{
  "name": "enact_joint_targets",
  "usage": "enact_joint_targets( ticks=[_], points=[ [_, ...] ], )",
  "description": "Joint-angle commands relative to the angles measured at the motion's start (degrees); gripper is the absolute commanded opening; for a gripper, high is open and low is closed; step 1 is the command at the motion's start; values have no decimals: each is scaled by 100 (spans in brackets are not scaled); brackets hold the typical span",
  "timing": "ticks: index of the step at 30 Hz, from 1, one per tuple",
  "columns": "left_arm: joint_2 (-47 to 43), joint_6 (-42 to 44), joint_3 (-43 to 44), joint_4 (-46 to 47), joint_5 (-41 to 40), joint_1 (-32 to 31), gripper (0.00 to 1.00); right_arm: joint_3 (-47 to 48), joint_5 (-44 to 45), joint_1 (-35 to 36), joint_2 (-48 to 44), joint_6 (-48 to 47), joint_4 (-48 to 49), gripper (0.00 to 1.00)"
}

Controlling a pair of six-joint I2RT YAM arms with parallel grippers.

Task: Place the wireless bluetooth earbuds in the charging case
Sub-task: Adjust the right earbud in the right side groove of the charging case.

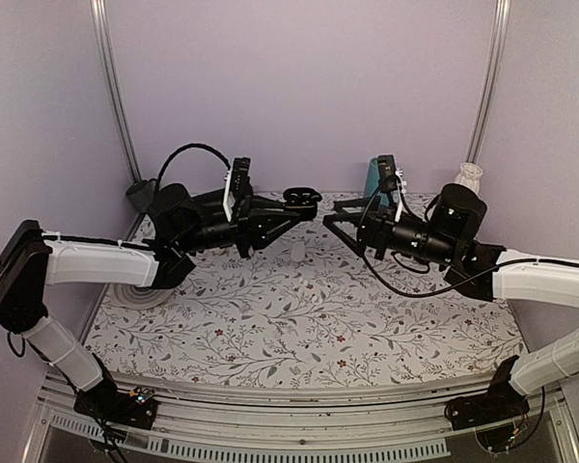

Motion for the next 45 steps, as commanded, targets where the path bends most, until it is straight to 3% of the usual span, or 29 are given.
enact_joint_targets(
  ticks=[1,8,16,45],
  points=[
    [-76,293,-8,-301,-13,-11,0,231,-579,-283,-47,-54,6,76],
    [-196,433,-31,-536,12,-15,0,620,-1928,-595,338,-12,77,76],
    [-217,441,-19,-596,-1,-21,0,878,-2476,-607,657,192,181,71],
    [-288,610,37,-974,-153,-10,0,1021,-2931,-603,924,761,431,56]
  ],
)
